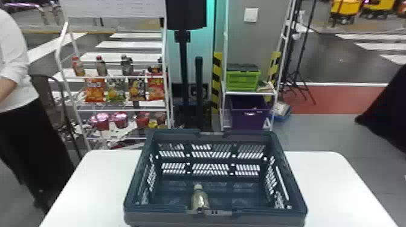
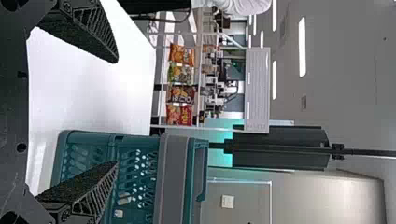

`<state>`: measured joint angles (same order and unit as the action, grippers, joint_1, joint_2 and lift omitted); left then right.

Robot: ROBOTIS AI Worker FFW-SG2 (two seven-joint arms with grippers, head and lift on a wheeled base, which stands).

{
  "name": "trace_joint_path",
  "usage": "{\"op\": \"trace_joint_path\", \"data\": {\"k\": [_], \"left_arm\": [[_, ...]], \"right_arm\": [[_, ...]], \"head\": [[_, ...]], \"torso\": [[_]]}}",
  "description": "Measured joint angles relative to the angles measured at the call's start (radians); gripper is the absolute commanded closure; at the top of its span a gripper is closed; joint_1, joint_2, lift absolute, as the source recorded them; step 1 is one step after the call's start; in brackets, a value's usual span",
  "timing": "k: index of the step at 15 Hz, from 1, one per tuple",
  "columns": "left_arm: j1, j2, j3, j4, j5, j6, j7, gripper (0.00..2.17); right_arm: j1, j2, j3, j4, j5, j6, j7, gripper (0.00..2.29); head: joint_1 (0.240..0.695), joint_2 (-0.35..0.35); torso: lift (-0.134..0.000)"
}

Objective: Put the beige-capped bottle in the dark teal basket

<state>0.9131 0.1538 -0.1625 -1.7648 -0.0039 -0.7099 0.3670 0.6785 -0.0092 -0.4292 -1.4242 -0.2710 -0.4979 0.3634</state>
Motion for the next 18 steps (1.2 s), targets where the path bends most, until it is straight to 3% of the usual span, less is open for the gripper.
{"op": "trace_joint_path", "data": {"k": [6, 18], "left_arm": [[-0.042, 0.001, -0.026, 0.033, 0.019, 0.082, 0.009, 0.00], [-0.059, 0.010, -0.052, 0.015, 0.021, 0.139, 0.024, 0.00]], "right_arm": [[-0.088, -0.014, -0.002, 0.163, 0.036, -0.018, 0.023, 0.03], [-0.102, -0.009, 0.009, 0.169, 0.053, -0.018, 0.025, 0.03]], "head": [[0.499, 0.000], [0.499, 0.000]], "torso": [[0.000], [0.000]]}}
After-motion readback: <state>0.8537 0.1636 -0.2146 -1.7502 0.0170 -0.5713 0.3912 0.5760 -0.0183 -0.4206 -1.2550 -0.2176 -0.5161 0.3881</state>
